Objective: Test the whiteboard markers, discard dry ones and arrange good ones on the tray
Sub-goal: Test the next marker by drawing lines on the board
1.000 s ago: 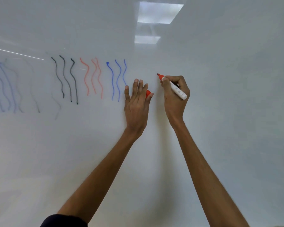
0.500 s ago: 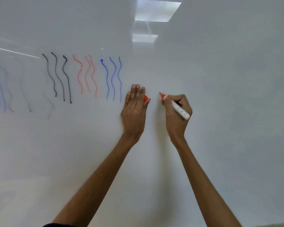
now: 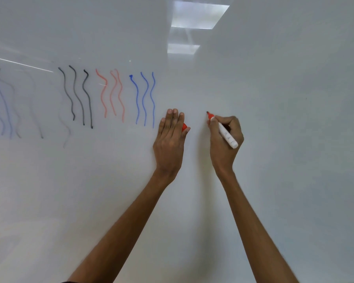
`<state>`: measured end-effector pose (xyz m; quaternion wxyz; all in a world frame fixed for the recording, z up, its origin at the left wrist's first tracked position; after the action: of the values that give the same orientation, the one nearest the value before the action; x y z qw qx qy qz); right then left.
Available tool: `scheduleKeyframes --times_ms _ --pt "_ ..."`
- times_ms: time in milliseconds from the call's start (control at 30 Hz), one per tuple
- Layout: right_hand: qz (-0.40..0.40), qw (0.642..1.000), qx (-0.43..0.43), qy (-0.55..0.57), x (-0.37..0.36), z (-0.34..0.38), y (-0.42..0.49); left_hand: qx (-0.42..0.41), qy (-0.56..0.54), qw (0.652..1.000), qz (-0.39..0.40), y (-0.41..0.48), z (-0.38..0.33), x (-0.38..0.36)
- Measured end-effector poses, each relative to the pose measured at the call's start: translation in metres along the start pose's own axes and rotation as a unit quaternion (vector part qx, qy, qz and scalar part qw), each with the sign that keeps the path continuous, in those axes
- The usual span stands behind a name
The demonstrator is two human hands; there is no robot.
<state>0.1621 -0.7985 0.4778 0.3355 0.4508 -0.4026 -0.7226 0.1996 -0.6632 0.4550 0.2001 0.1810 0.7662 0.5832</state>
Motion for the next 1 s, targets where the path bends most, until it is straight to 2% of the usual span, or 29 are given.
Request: scheduleKeyframes --times_ms 100,200,400,533,600,700,800,900,1000 --pt "-0.020 0.999 -0.034 0.010 0.012 -0.005 -0.016 0.007 -0.010 1.000 0.012 -0.002 -0.001 0.002" --pt "0.024 0.999 -0.043 0.000 0.019 -0.003 -0.038 0.016 -0.016 0.999 0.032 -0.011 0.000 0.004" --pt "0.020 0.986 -0.151 0.063 0.031 0.003 -0.063 0.039 -0.024 0.991 0.127 -0.064 0.008 0.017" --pt "-0.004 0.974 -0.200 0.103 0.036 0.012 -0.086 0.074 -0.020 0.984 0.162 -0.095 0.006 0.039" --pt "-0.003 0.967 -0.226 0.117 0.040 0.015 -0.097 0.122 -0.035 0.978 0.165 -0.108 0.004 0.055" --pt "0.009 0.958 -0.260 0.119 0.048 0.017 -0.115 0.256 -0.082 0.933 0.240 -0.125 0.008 0.075" --pt "0.002 0.948 -0.302 0.101 0.056 0.013 -0.132 0.338 -0.140 0.878 0.309 -0.139 0.013 0.093" --pt "0.034 0.933 -0.344 0.096 0.059 0.008 -0.151 0.384 -0.181 0.835 0.349 -0.155 0.022 0.109" --pt "0.066 0.921 -0.373 0.087 0.062 0.007 -0.174 0.395 -0.170 0.813 0.392 -0.175 0.037 0.119"
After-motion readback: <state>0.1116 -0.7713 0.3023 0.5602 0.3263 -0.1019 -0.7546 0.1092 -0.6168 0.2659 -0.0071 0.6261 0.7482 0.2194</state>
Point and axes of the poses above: each hand's wrist, its own y-axis towards the middle knuckle, its own x-axis out of the back of the hand, z = x × y, the point moved 2 cm from there along y, towards the middle knuckle, and after that the axes turned 14 degrees about x, right-handed, at the moved point
